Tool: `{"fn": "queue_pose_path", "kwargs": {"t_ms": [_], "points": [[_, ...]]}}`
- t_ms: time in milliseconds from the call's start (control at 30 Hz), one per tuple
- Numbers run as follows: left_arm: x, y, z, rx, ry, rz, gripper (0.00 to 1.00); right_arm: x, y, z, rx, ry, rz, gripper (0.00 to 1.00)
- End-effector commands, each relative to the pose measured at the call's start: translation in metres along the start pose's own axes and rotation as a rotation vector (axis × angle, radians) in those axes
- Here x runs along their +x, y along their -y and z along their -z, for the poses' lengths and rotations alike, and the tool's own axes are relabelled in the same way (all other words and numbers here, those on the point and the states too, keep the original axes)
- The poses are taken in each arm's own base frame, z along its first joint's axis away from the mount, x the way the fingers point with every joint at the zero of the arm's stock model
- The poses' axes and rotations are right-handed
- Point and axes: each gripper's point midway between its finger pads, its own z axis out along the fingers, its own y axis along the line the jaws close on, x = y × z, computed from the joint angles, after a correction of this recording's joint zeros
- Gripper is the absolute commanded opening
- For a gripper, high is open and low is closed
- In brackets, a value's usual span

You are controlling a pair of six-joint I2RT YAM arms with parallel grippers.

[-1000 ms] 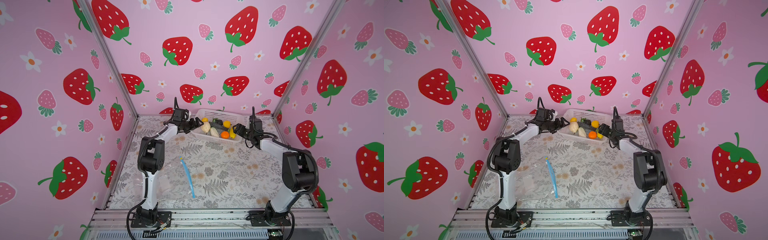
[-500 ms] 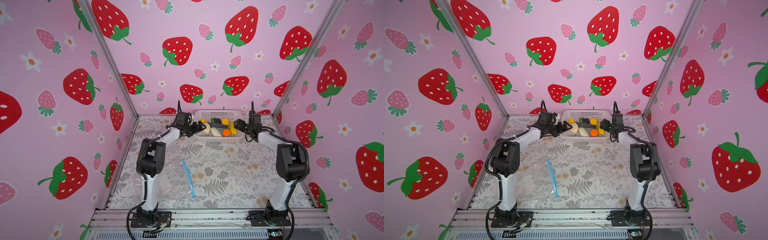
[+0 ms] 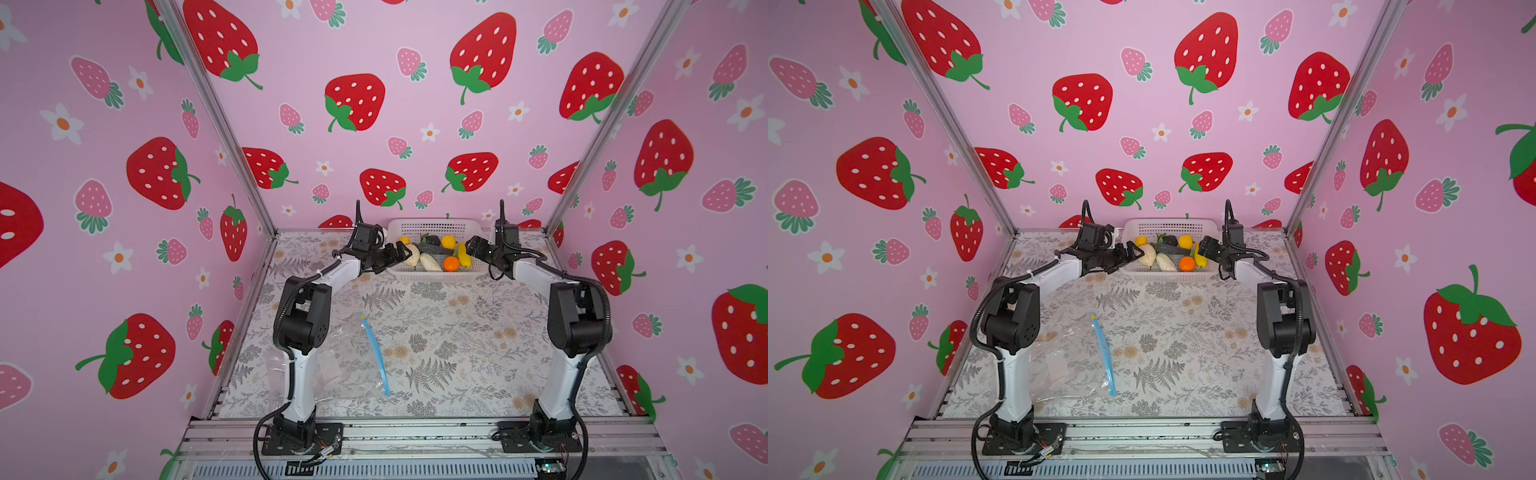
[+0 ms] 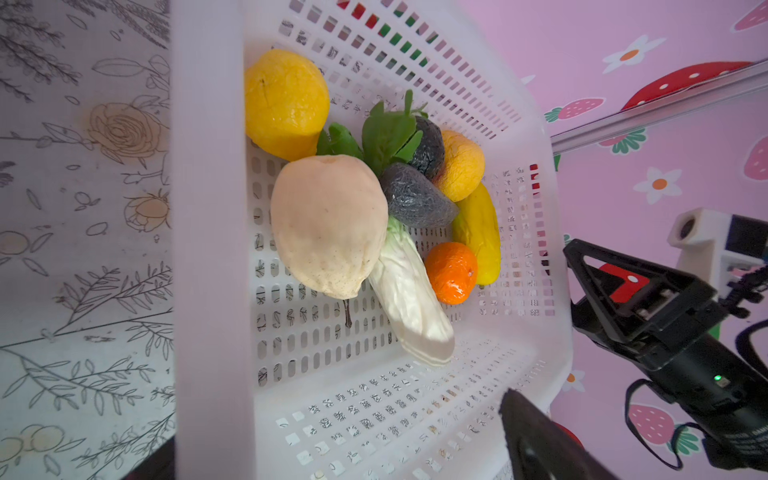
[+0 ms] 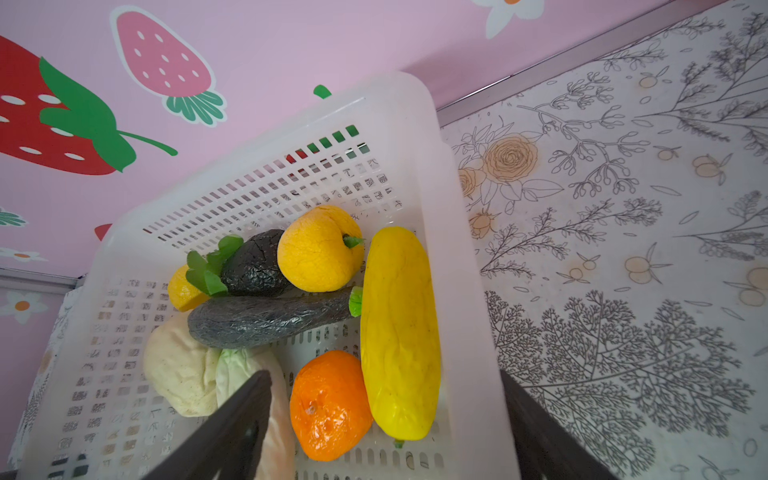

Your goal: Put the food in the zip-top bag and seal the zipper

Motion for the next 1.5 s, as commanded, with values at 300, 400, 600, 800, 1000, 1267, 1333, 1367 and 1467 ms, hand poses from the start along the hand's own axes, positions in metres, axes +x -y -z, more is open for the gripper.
{"fn": "queue_pose_path", "kwargs": {"t_ms": [300,400,600,800,1000,1267,1333,1367,1467], "points": [[0.001,-0.016,0.103,-0.157,0.116,0.025,0.99,-0.011,-0.027,0.076,-0.099,0.021,0.098,0.81],[0.024,-0.019,0.119,-0.180,0.090,0.053,0.99,0.027,-0.051,0.104,-0.202,-0.017,0.126,0.78],[0.102,-0.033,0.148,-0.221,-0.015,0.127,1.00,0.140,-0.129,0.158,-0.516,-0.135,0.242,0.75],[0.157,-0.046,0.197,-0.276,-0.050,0.171,1.00,0.242,-0.203,0.187,-0.790,-0.335,0.341,0.74],[0.194,-0.050,0.230,-0.280,-0.047,0.231,0.99,0.301,-0.235,0.204,-0.964,-0.471,0.396,0.66],[0.235,-0.066,0.233,-0.268,-0.081,0.337,0.96,0.352,-0.244,0.204,-1.070,-0.592,0.474,0.55],[0.237,-0.066,0.233,-0.261,-0.085,0.342,0.96,0.365,-0.244,0.201,-1.088,-0.619,0.489,0.52],[0.237,-0.066,0.232,-0.263,-0.088,0.342,0.96,0.368,-0.244,0.200,-1.093,-0.627,0.490,0.52],[0.241,-0.069,0.231,-0.271,-0.100,0.344,0.96,0.377,-0.243,0.192,-1.095,-0.660,0.484,0.48]]}}
